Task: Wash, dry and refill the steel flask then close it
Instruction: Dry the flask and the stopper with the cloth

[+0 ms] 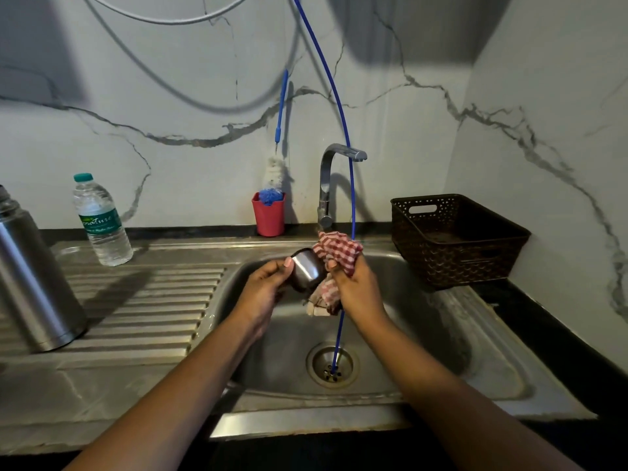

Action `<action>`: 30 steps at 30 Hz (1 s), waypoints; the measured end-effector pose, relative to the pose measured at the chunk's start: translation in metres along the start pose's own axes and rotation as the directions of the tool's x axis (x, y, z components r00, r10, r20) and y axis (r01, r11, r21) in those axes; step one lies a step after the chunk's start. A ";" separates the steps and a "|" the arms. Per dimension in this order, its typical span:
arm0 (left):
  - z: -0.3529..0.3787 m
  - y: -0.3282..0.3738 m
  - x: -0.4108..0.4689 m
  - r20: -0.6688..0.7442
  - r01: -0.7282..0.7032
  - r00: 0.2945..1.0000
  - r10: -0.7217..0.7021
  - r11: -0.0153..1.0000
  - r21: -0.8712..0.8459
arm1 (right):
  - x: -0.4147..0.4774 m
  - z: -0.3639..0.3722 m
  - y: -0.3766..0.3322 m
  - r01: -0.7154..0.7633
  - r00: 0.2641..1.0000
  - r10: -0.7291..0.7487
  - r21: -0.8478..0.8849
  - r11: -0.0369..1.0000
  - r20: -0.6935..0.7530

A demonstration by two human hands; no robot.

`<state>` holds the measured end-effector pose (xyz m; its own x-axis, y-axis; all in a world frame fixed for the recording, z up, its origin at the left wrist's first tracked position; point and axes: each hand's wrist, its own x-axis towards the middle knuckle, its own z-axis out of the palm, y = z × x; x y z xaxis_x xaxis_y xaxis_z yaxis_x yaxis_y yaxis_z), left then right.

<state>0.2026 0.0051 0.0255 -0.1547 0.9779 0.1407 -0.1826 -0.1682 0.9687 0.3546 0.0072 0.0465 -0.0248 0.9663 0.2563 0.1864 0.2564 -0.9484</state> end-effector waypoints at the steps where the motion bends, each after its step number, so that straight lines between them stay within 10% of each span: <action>1: 0.000 -0.002 0.002 -0.041 -0.026 0.999 0.027 1.000 0.013 | -0.003 0.002 0.002 0.057 0.998 -0.055 -0.049 0.997 0.037; 6: -0.003 0.002 0.001 0.009 -0.037 0.999 0.038 0.999 -0.038 | -0.002 0.022 0.013 0.457 0.889 -0.367 -0.474 0.753 0.273; 12: -0.008 -0.004 -0.003 0.130 0.044 0.990 -0.046 0.999 0.021 | 0.013 -0.003 0.024 -0.068 0.908 0.085 -0.056 0.996 0.411; 16: -0.008 -0.009 0.003 0.095 0.091 0.992 -0.087 0.995 -0.039 | 0.004 0.008 0.023 0.491 0.870 -0.323 -0.585 0.646 0.374; 18: -0.011 -0.010 0.003 0.103 0.085 0.992 -0.078 0.994 -0.061 | 0.005 0.015 0.023 0.517 0.856 -0.363 -0.616 0.595 0.367; 21: -0.012 -0.010 0.001 0.187 0.039 0.982 -0.023 0.996 -0.082 | 0.010 0.008 0.020 0.108 0.948 -0.069 -0.108 0.988 0.311; 23: -0.010 -0.012 0.000 0.234 -0.040 0.971 0.049 0.998 -0.044 | 0.012 -0.002 0.021 -0.247 0.885 0.114 0.248 0.937 0.452; 27: -0.009 -0.012 0.000 0.308 -0.343 0.914 0.265 0.910 0.234 | 0.017 -0.016 0.024 -0.557 0.771 0.273 0.402 0.727 0.575; 30: -0.013 -0.013 0.005 0.457 -0.655 0.756 0.470 0.557 0.511 | 0.020 -0.019 0.021 -0.552 0.809 0.362 0.389 0.738 0.462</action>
<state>0.1920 0.0103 0.0105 0.2406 0.7164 0.6548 0.4959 -0.6707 0.5516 0.3761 0.0311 0.0354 -0.4066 0.8862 -0.2221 -0.2308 -0.3349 -0.9136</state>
